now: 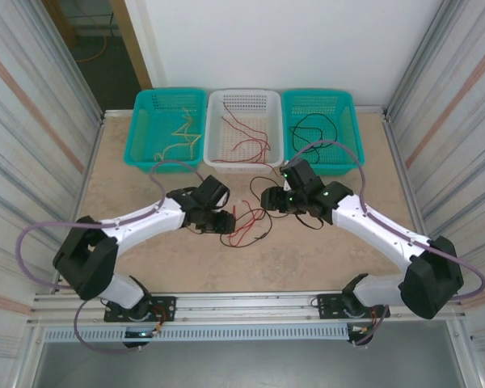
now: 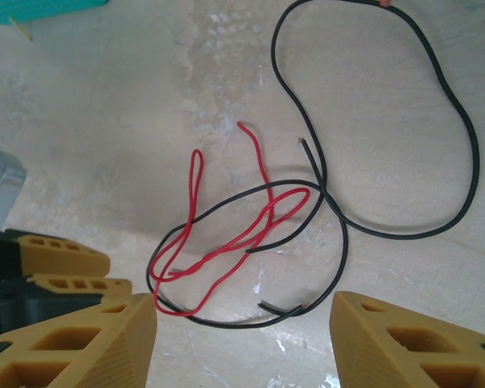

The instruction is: Untangle the cables

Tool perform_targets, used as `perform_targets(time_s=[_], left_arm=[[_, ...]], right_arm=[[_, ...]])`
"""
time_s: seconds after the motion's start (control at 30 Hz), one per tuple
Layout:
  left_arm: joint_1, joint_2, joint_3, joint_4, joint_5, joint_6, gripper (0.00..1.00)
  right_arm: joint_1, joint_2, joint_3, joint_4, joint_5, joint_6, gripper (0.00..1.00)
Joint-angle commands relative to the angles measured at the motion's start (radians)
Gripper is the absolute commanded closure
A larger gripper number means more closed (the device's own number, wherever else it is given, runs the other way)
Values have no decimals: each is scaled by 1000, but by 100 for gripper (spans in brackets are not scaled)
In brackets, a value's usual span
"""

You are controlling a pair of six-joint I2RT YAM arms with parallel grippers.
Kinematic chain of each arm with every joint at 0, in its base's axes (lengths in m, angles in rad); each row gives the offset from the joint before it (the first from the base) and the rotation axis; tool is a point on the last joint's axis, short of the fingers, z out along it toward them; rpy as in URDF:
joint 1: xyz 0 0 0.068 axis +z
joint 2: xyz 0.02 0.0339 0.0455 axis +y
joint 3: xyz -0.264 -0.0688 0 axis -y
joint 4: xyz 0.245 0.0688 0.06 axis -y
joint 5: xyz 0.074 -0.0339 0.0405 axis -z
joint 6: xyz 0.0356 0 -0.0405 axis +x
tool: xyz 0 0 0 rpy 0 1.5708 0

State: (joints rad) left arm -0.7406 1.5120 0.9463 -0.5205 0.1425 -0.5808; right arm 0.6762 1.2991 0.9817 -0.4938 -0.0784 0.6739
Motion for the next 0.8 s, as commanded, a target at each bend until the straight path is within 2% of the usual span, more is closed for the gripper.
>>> perform_targets(time_s=[0.0, 0.13, 0.33, 0.4, 0.47, 0.77], left_arm=[[1, 49, 60, 37, 7, 7, 56], [-2, 111, 85, 42, -19, 24, 62], [-2, 138, 80, 95, 13, 38, 79], [-2, 122, 61, 108, 2, 35, 87], [-5, 79, 43, 106, -17, 35, 100], [-96, -300, 31, 78, -52, 178, 100]], right_arm=[[16, 15, -1, 18, 38, 23, 42], [19, 16, -5, 14, 52, 37, 42], [22, 10, 33, -35, 75, 53, 42], [26, 5, 46, -50, 84, 54, 42], [26, -1, 57, -66, 94, 54, 42], [70, -33, 128, -92, 80, 52, 41]])
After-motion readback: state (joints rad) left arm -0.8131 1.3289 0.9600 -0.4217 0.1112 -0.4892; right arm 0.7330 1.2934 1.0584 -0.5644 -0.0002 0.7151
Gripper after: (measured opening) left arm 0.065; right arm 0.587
